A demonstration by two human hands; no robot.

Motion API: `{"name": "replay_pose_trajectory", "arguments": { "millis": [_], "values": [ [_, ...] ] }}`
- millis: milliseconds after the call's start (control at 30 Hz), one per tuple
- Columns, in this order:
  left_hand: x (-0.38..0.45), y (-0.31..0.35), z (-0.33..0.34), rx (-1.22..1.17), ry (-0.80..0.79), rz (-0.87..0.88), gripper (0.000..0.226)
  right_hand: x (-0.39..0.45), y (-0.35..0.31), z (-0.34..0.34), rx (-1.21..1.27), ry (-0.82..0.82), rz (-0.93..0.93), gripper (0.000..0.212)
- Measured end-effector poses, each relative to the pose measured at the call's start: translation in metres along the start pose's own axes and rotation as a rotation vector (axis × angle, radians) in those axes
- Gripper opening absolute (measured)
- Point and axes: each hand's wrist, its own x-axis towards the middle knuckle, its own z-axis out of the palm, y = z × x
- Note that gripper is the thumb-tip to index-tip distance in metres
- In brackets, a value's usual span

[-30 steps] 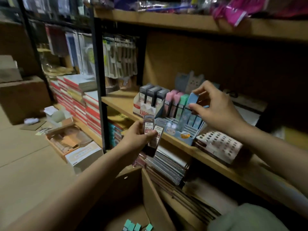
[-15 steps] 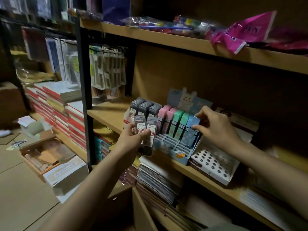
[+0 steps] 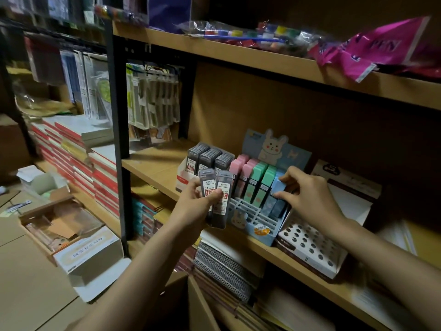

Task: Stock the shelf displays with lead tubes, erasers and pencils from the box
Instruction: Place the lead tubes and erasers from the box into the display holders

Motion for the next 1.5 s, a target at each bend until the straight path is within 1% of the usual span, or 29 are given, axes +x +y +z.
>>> {"name": "replay_pose_trajectory", "arguments": {
  "millis": [167,267,367,467,533,567,600,667,733,800,900,967,1033,1100,1167,1233,1300,1333,1433,1500],
  "values": [
    [0.0,-0.008,0.004,0.042,-0.025,0.011,0.04,-0.001,0.001,0.007,-0.029,0.022,-0.028,0.027],
    [-0.001,-0.01,0.005,0.055,-0.027,0.011,0.035,0.001,-0.004,0.008,-0.087,0.007,-0.045,0.025],
    [-0.004,-0.009,0.004,0.066,-0.048,0.004,0.032,0.003,-0.007,0.004,-0.165,-0.009,-0.107,0.025],
    [-0.008,-0.006,-0.001,0.078,-0.072,0.011,0.037,0.003,-0.01,-0.005,-0.208,0.067,-0.149,0.028],
    [-0.01,-0.004,-0.004,0.091,-0.074,0.032,0.038,0.005,-0.019,-0.008,-0.112,0.119,-0.133,0.029],
    [-0.011,-0.002,-0.005,0.094,-0.077,0.046,0.038,0.007,-0.026,-0.008,-0.018,0.107,-0.106,0.029],
    [-0.012,0.0,-0.007,0.093,-0.08,0.056,0.038,0.01,-0.034,-0.007,0.081,0.06,-0.068,0.03],
    [-0.013,0.005,-0.009,0.089,-0.088,0.071,0.038,0.017,-0.054,0.0,0.225,-0.097,0.009,0.039],
    [-0.013,0.009,-0.012,0.106,-0.096,0.084,0.04,0.023,-0.071,0.011,0.285,-0.219,0.047,0.049],
    [-0.014,0.012,-0.014,0.116,-0.097,0.093,0.041,0.029,-0.081,0.021,0.321,-0.249,0.056,0.05],
    [-0.013,0.013,-0.02,0.13,-0.09,0.096,0.039,0.037,-0.087,0.029,0.4,-0.272,0.11,0.037],
    [-0.012,0.013,-0.023,0.158,-0.113,0.097,0.039,0.039,-0.088,0.032,0.431,-0.299,0.145,0.032],
    [-0.01,0.012,-0.023,0.171,-0.132,0.091,0.038,0.04,-0.09,0.034,0.442,-0.31,0.165,0.029],
    [-0.008,0.012,-0.021,0.149,-0.106,0.081,0.033,0.046,-0.09,0.031,0.423,-0.315,0.145,0.027],
    [-0.004,0.012,-0.024,0.127,-0.006,0.076,0.027,0.06,-0.086,0.022,0.386,-0.253,0.119,0.025],
    [0.0,0.013,-0.03,0.148,0.101,0.085,0.026,0.077,-0.081,0.009,0.332,-0.103,0.1,0.025],
    [0.003,0.016,-0.037,0.14,0.146,0.082,0.025,0.091,-0.08,0.003,0.217,0.034,0.06,0.024],
    [0.003,0.017,-0.039,0.128,0.156,0.078,0.025,0.095,-0.081,0.005,0.174,0.068,0.041,0.023],
    [0.005,0.021,-0.042,0.094,0.183,0.078,0.026,0.104,-0.087,0.022,0.174,0.092,-0.028,0.021],
    [0.006,0.02,-0.042,0.114,0.192,0.096,0.03,0.109,-0.089,0.033,0.147,0.074,-0.069,0.021]
  ]
}}
